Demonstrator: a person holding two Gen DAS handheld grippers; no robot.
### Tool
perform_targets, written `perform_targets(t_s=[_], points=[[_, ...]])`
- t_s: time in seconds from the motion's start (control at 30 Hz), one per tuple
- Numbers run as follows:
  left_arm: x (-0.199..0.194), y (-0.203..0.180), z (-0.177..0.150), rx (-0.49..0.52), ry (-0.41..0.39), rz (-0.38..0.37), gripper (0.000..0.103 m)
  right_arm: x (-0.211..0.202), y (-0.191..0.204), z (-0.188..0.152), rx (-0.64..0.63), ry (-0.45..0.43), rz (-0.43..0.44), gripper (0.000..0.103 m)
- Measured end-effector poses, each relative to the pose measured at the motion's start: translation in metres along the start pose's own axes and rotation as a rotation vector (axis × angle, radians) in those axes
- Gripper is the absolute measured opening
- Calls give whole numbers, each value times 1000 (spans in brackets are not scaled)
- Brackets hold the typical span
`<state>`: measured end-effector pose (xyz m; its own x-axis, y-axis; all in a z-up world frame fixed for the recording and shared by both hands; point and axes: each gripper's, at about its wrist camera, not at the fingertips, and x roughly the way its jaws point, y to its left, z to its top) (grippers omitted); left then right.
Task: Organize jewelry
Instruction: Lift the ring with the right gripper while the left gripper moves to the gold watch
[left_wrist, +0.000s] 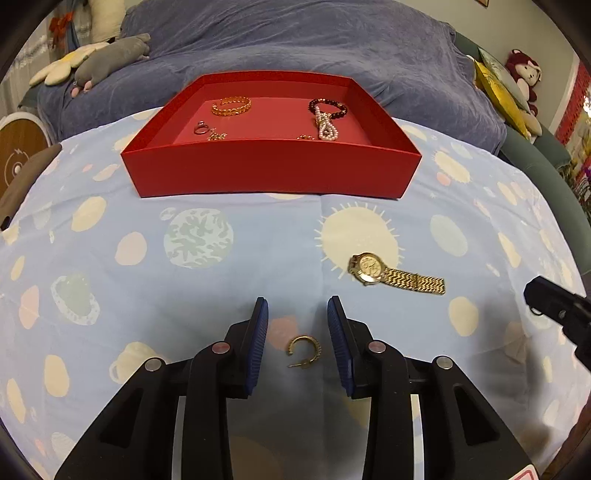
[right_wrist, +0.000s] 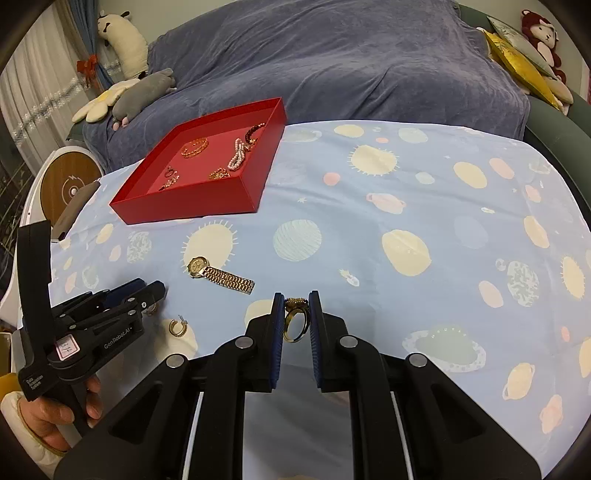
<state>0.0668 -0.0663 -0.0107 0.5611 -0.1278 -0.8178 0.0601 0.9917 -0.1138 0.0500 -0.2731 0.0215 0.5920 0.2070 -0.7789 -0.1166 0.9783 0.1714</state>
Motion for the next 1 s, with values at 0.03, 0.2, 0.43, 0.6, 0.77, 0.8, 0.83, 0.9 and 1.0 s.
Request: perform_targets(t_s=[0.03, 0.2, 0.43, 0.6, 0.77, 0.8, 0.83, 0.9, 1.0], points=[[0, -5, 3, -2, -3, -8, 34, 0, 0, 0, 0, 0, 0, 12], [7, -37, 10, -3, -9, -20, 64, 0, -4, 2, 11, 0, 1, 12], [32, -55, 19, -21, -8, 104, 63, -2, -9, 4, 23, -5, -4, 12], [28, -42, 17, -14, -17, 112, 46, -5, -9, 5, 21, -14, 4, 12], [17, -8, 9, -22, -8, 107, 46, -8, -7, 4, 17, -18, 10, 12], [14, -4, 7, -25, -9, 102, 46, -8, -6, 4, 16, -18, 10, 12], [13, -1, 6, -24, -8, 97, 46, -8, -5, 4, 14, -17, 12, 12], [11, 2, 5, -25, -1, 105, 46, -8, -2, 4, 9, -17, 13, 12], [9, 5, 1, -13, -5, 105, 46, -9, 1, 4, 6, -20, 19, 13]])
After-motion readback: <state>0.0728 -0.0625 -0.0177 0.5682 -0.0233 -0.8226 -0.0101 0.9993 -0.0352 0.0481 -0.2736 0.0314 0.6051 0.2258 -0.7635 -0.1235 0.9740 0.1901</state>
